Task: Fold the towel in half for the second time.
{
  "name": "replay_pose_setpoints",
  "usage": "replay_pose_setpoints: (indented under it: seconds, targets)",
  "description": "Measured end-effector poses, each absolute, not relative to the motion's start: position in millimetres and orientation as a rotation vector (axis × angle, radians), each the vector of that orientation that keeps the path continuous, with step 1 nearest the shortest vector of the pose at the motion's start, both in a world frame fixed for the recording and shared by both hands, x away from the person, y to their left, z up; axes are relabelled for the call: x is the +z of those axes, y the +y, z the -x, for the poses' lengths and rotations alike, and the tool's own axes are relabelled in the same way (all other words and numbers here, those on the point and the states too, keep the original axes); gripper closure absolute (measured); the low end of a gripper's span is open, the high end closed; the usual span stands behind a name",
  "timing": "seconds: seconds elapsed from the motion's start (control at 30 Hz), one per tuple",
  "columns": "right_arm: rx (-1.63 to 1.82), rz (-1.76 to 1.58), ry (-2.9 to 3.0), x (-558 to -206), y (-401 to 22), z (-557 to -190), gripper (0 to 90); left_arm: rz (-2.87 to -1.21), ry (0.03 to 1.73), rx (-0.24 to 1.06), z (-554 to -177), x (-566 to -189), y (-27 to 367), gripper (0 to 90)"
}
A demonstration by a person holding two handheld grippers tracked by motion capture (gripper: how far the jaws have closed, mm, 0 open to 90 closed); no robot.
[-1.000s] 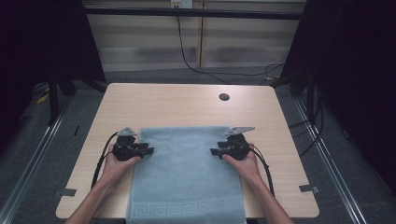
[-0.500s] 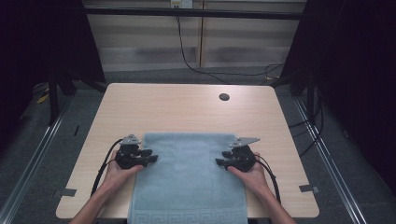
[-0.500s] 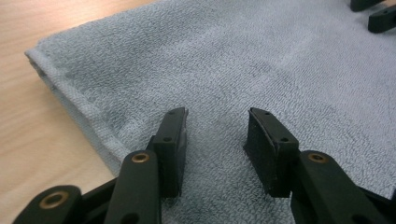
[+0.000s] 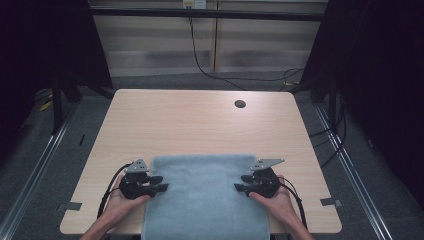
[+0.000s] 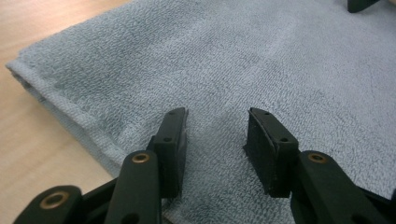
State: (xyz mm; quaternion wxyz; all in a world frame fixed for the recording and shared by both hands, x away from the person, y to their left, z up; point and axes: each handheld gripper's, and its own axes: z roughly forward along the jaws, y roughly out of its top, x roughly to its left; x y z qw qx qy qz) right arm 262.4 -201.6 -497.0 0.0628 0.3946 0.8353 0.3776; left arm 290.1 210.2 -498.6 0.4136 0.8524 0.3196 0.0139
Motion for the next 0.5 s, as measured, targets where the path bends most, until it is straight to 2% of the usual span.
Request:
replay_pose_setpoints:
  seconds: [0.23, 0.5]
  targets:
    - [1.197, -1.225, 2.524, -490, -212, -256, 50.8, -2.128, 0.809, 0.013, -286, -492, 217, 55.4]
    - [1.262, -1.254, 2.355, -469, -238, -288, 50.2, -2.065, 0.866, 0.097, -320, -473, 220, 50.5]
